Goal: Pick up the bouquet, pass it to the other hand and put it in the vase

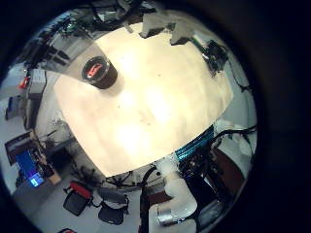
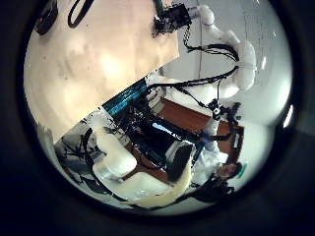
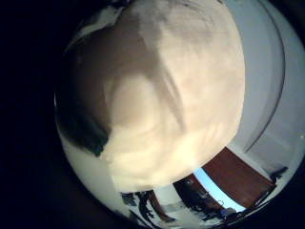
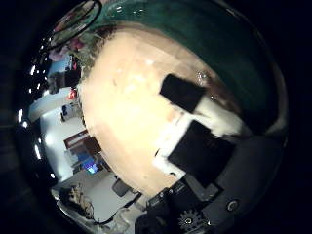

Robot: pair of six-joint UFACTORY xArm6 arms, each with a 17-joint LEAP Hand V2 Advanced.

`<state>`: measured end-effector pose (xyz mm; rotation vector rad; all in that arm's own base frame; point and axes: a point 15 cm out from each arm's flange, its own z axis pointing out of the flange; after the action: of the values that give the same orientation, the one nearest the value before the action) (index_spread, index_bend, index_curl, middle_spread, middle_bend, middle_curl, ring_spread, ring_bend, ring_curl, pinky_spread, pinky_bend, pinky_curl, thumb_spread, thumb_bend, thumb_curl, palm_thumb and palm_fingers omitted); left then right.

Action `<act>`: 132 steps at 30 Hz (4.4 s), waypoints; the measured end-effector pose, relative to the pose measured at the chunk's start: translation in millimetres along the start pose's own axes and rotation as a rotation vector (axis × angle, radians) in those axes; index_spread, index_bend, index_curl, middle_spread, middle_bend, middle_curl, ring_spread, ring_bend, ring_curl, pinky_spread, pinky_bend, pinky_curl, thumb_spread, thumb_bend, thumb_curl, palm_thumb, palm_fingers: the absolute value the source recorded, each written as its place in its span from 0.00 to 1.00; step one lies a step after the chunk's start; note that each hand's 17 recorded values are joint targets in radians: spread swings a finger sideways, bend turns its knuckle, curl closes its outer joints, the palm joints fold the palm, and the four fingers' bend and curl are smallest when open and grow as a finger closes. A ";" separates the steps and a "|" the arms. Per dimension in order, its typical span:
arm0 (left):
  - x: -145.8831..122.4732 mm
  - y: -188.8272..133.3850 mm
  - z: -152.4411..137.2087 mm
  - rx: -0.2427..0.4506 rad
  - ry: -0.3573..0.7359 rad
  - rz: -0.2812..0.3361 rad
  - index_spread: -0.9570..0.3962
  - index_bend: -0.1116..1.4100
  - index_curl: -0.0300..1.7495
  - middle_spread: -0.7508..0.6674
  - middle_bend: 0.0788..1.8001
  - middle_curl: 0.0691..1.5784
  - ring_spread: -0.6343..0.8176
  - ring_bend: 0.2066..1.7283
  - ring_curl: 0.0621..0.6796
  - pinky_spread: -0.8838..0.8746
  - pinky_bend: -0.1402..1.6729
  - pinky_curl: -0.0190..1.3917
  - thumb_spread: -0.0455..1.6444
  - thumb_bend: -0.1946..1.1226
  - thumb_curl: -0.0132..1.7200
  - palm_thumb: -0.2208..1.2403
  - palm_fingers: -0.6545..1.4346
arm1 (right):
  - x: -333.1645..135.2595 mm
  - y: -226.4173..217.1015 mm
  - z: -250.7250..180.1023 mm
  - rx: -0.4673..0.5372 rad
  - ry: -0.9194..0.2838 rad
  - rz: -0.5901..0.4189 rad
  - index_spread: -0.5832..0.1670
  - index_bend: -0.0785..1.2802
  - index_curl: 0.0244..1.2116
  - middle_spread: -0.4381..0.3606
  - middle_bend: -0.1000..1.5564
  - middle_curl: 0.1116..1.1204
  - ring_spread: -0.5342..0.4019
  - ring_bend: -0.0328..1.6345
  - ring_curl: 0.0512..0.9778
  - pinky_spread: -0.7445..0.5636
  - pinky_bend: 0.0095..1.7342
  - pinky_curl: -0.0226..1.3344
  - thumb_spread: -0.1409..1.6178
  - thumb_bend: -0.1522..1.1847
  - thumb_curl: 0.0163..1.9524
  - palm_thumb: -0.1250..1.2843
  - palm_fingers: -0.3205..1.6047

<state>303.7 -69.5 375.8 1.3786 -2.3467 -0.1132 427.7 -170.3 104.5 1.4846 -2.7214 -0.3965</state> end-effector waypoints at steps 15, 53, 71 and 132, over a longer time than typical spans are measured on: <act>-9.0 4.1 -1.2 0.007 0.020 -0.005 0.72 0.18 0.18 0.83 0.06 0.15 0.85 0.15 0.25 0.84 0.19 0.23 0.63 0.13 0.17 0.17 0.30 | 18.9 -2.3 -98.0 0.185 -0.087 0.010 0.39 0.84 0.73 0.39 0.84 0.66 0.35 0.85 0.63 0.41 0.86 0.31 0.60 0.19 0.35 0.91 0.78; 41.0 -16.6 -90.4 0.382 0.455 0.022 0.75 0.19 0.21 0.78 0.07 0.17 0.82 0.16 0.26 0.81 0.18 0.22 0.66 0.13 0.17 0.22 0.37 | -150.5 252.9 -388.8 0.264 -1.087 -0.726 0.49 0.93 0.70 0.42 0.90 0.59 0.38 0.90 0.66 0.46 0.80 0.52 0.56 0.15 0.55 0.91 0.76; 86.6 -21.6 -137.8 0.514 0.845 0.104 0.77 0.18 0.20 0.79 0.07 0.17 0.81 0.19 0.26 0.80 0.19 0.23 0.64 0.13 0.17 0.25 0.37 | -216.0 328.0 -330.3 -0.014 -1.241 -0.992 0.50 0.94 0.67 0.42 0.91 0.58 0.38 0.91 0.66 0.45 0.75 0.61 0.56 0.13 0.60 0.92 0.76; 63.8 -2.0 -253.4 1.101 0.962 0.159 0.26 0.68 0.55 0.21 0.67 0.54 0.16 0.84 0.80 0.19 0.74 0.65 0.67 0.21 0.40 0.80 0.84 | -242.5 301.3 -221.1 -0.024 -1.051 -0.868 0.33 0.41 0.54 0.39 0.66 0.48 0.34 0.78 0.55 0.22 0.59 0.58 0.68 0.10 0.36 0.71 0.41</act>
<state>377.0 -90.2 625.8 1.1490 -1.5841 1.6786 341.9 139.2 413.2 3.0377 -2.2584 -1.5824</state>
